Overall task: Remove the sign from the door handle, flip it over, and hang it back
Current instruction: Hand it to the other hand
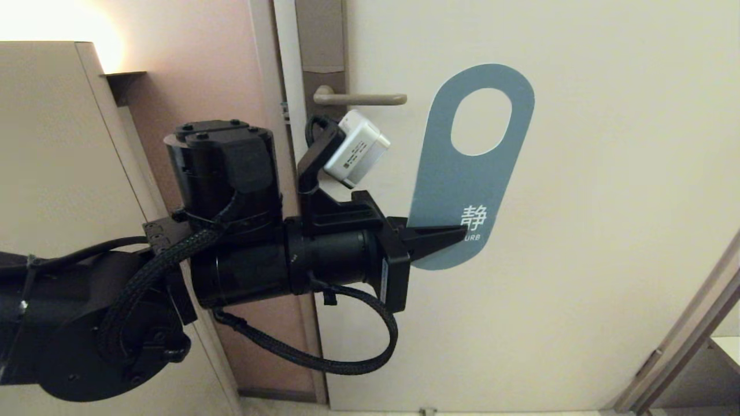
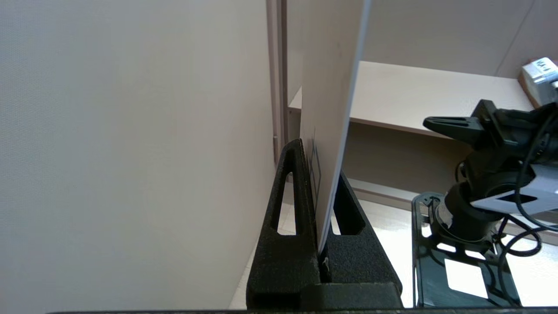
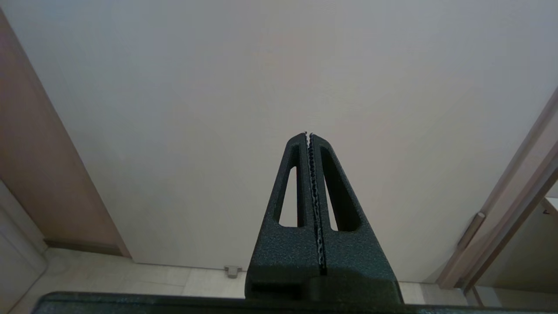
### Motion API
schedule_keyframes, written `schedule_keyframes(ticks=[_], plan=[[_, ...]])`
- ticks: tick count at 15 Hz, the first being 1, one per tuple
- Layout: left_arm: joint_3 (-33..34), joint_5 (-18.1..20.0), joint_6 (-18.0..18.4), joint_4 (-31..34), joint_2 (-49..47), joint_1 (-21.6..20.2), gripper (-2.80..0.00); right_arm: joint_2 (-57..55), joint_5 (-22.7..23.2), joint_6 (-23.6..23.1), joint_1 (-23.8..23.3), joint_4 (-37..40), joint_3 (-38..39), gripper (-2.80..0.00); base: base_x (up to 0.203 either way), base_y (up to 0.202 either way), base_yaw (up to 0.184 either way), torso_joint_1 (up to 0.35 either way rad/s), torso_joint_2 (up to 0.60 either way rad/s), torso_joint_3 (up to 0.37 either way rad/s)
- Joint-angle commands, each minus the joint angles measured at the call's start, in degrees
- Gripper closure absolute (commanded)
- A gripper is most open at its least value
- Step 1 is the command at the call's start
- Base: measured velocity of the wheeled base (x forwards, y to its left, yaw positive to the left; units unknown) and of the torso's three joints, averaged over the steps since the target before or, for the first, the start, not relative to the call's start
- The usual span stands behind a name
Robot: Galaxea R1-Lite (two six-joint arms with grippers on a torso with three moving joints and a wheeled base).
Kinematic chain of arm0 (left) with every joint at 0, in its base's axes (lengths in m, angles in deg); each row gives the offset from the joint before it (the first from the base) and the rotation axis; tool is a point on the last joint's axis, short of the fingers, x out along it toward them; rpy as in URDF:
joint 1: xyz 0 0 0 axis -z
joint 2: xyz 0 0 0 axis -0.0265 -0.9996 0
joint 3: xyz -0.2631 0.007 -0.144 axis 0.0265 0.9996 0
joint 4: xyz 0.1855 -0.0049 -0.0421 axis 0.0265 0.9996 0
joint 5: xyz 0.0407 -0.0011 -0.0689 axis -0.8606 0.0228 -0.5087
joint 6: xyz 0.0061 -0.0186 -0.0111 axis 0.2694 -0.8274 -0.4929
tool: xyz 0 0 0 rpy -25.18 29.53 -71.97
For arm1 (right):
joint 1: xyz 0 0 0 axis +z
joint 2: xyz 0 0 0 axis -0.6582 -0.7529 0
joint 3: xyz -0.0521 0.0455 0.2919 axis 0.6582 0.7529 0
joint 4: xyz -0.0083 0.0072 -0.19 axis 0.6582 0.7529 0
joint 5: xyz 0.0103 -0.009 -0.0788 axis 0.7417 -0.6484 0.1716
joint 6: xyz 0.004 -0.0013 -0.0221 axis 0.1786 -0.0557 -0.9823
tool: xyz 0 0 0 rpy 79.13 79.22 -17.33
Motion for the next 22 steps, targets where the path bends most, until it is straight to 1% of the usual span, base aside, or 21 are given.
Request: schedule_keyframes(ticks=[1, 7, 10, 12, 14, 16, 19, 22], plan=[[0.6, 0.2, 0.0, -0.3, 0.9, 0.0, 0.00, 0.0, 0.0, 0.0, 0.0, 0.0, 0.0, 0.00, 0.000, 0.000, 0.000, 0.000, 0.00, 0.000], [2.9, 0.5, 0.0, -0.8, 0.9, 0.5, 0.00, 0.0, 0.0, 0.0, 0.0, 0.0, 0.0, 0.00, 0.000, 0.000, 0.000, 0.000, 0.00, 0.000], [3.2, 0.6, -0.1, -0.8, 0.3, 2.4, 0.00, 0.0, 0.0, 0.0, 0.0, 0.0, 0.0, 0.00, 0.000, 0.000, 0.000, 0.000, 0.00, 0.000], [3.3, 0.7, -0.1, -0.8, -0.7, 2.9, 0.00, 0.0, 0.0, 0.0, 0.0, 0.0, 0.0, 0.00, 0.000, 0.000, 0.000, 0.000, 0.00, 0.000], [3.0, 1.6, -0.1, -1.2, -2.6, 3.0, 0.00, 0.0, 0.0, 0.0, 0.0, 0.0, 0.0, 0.00, 0.000, 0.000, 0.000, 0.000, 0.00, 0.000], [2.4, 3.1, -0.1, -3.1, -5.2, 2.7, 0.00, 0.0, 0.0, 0.0, 0.0, 0.0, 0.0, 0.00, 0.000, 0.000, 0.000, 0.000, 0.00, 0.000], [-0.4, 5.9, -0.2, -5.2, -9.6, 0.6, 0.00, 0.0, 0.0, 0.0, 0.0, 0.0, 0.0, 0.00, 0.000, 0.000, 0.000, 0.000, 0.00, 0.000], [-7.8, 6.9, -1.2, -6.3, -13.5, -2.1, 0.00, 0.0, 0.0, 0.0, 0.0, 0.0, 0.0, 0.00, 0.000, 0.000, 0.000, 0.000, 0.00, 0.000]])
